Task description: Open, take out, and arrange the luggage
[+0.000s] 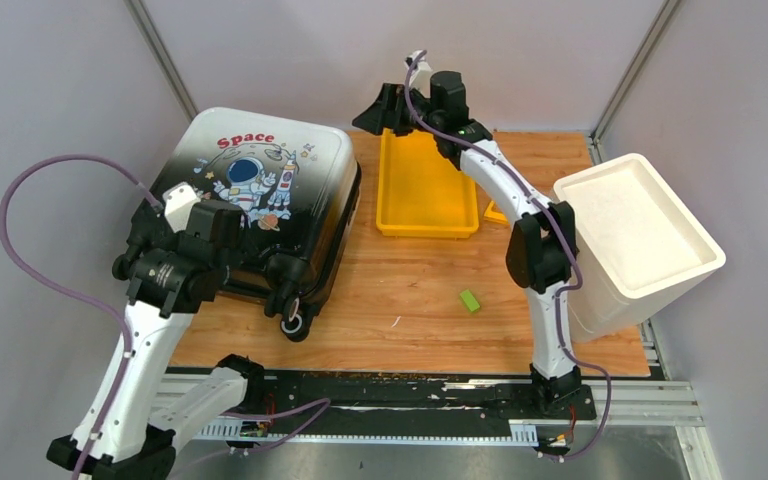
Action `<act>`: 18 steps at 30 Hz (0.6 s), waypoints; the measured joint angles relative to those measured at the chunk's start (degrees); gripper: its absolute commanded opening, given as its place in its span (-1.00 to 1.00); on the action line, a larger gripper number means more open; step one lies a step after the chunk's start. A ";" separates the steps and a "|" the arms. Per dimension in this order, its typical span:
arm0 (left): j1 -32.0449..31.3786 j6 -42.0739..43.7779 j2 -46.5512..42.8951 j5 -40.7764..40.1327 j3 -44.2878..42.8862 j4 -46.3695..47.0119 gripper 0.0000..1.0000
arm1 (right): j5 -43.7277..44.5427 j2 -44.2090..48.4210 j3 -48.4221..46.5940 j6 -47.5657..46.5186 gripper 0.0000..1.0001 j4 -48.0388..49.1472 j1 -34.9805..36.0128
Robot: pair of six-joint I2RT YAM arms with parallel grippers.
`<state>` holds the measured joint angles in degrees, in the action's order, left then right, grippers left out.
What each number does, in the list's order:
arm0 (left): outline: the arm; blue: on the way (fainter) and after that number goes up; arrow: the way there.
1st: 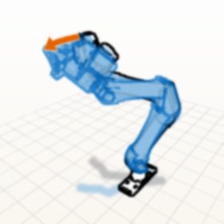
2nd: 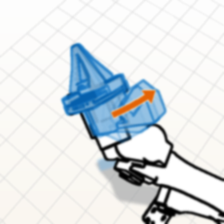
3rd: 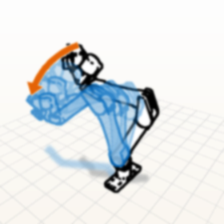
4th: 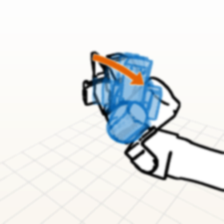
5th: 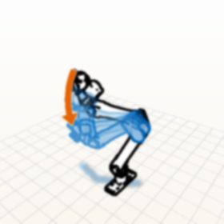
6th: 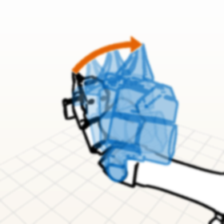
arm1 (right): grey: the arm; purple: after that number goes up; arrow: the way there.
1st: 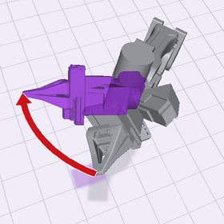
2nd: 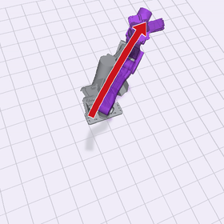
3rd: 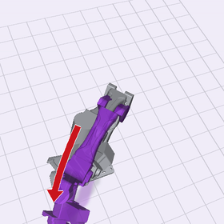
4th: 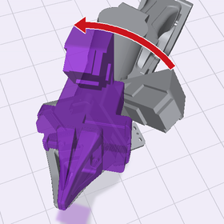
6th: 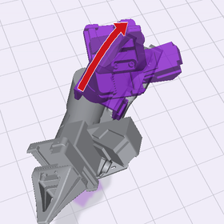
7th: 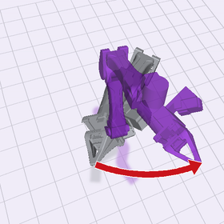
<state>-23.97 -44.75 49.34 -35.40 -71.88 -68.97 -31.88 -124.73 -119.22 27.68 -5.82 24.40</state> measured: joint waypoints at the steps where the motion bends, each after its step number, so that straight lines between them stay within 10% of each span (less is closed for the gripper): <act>1: 2.21 -1.97 0.85 -0.33 -0.42 -1.53 0.61 | -0.57 -0.68 -0.85 0.22 0.80 -0.07 0.24; 18: 15.02 -31.23 1.07 1.84 11.30 -17.07 0.06 | -5.75 -12.57 -9.46 0.31 0.75 -1.14 1.77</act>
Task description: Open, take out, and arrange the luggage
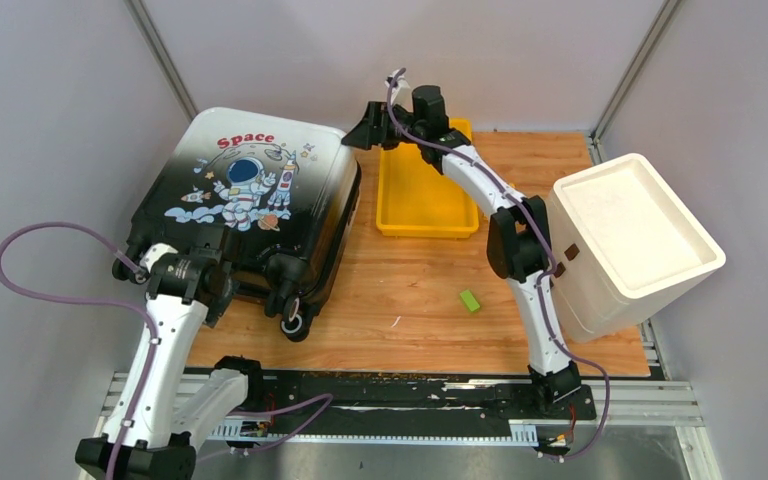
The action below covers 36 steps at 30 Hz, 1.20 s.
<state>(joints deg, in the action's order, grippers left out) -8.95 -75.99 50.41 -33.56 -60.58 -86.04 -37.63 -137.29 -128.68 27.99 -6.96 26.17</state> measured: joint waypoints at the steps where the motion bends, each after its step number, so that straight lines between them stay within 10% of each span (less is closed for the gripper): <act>1: 0.44 -0.31 0.04 0.13 0.44 0.35 0.05 | -0.42 -0.26 0.00 0.00 0.73 0.46 0.04; 36: 13.99 21.42 28.04 -13.20 -11.19 12.09 -0.01 | -1.33 4.02 12.72 0.83 0.22 14.86 0.24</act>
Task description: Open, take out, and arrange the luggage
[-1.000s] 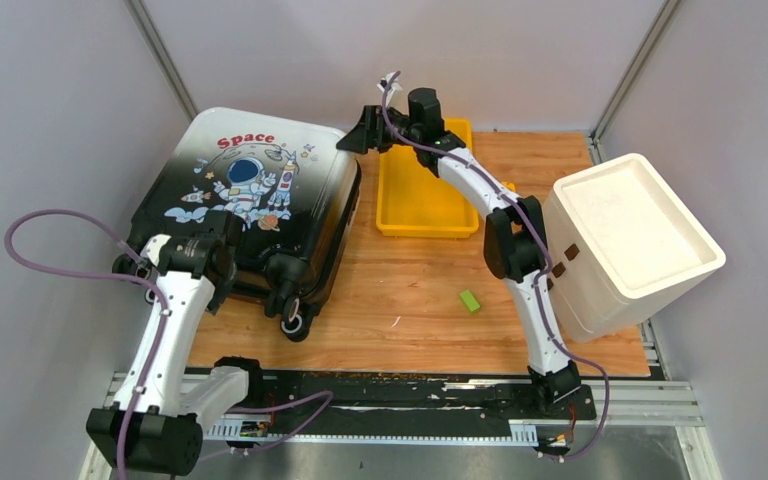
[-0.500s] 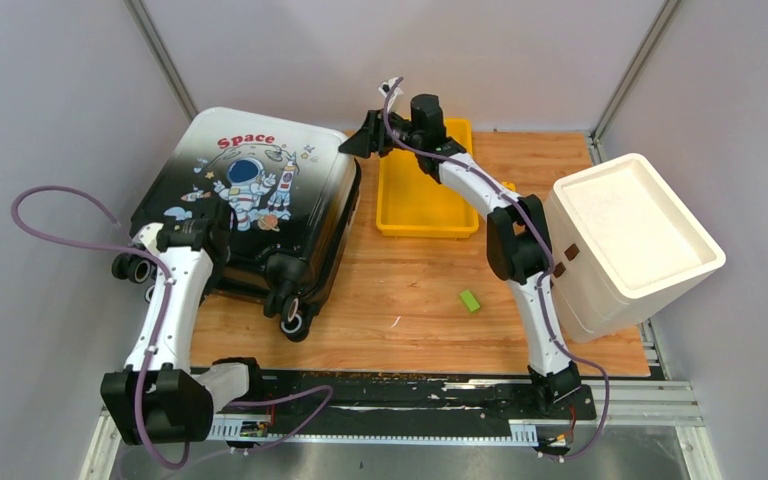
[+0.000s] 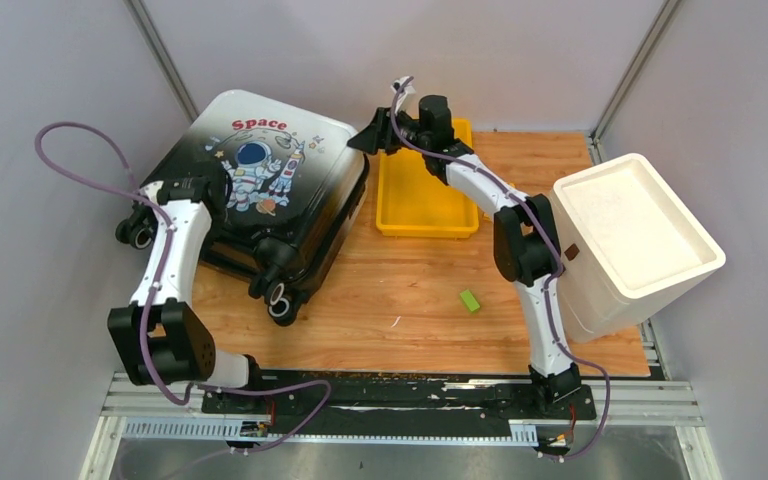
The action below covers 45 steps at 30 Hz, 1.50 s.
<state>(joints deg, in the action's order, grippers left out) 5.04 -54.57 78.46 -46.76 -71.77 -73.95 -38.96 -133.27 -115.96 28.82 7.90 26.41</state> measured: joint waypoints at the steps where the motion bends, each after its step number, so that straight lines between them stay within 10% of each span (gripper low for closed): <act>1: 0.07 1.51 1.40 -0.55 -1.49 0.33 -0.01 | 0.37 0.22 0.31 0.00 0.22 0.00 -0.15; 9: -0.31 11.76 4.79 -0.85 -16.13 10.97 0.30 | 2.12 1.79 2.03 0.00 0.24 -0.81 -0.42; 22: -8.72 33.07 -16.63 15.08 -4.76 22.97 0.37 | 1.16 6.91 9.40 0.98 0.21 -0.96 0.59; 45: -27.63 48.15 -24.48 30.40 2.47 14.82 0.40 | 12.94 17.31 23.96 2.91 -0.10 -4.90 -1.68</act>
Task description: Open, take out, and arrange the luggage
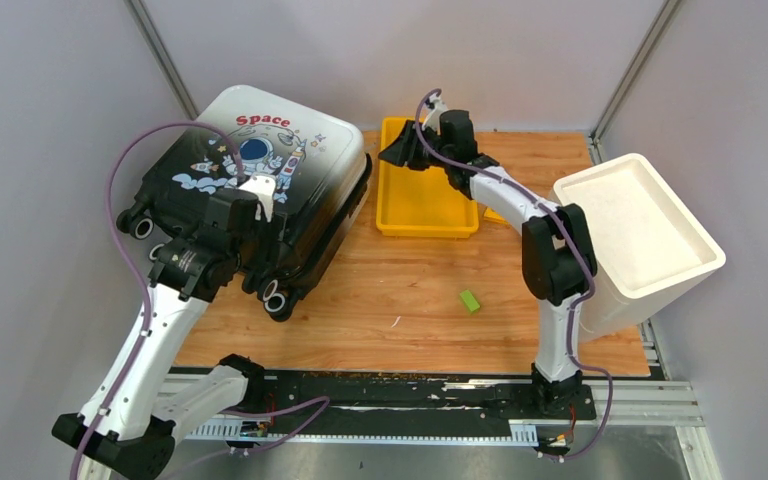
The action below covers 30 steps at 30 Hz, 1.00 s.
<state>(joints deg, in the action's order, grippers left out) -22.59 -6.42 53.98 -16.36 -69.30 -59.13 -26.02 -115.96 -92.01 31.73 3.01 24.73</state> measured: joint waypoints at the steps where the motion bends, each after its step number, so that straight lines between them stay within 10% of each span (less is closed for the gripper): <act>1: -0.15 0.20 -0.11 0.22 0.15 -0.20 0.40 | 0.39 -0.66 -1.31 0.28 -0.10 -0.20 -0.57; 30: -0.31 -6.97 -13.07 4.37 -2.25 2.86 0.48 | -4.42 -20.92 -22.08 4.79 -0.29 -7.04 -1.81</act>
<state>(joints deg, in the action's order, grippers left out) -22.90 -13.39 40.91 -11.99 -71.55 -56.27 -30.44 -136.88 -114.08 36.51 -4.03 22.92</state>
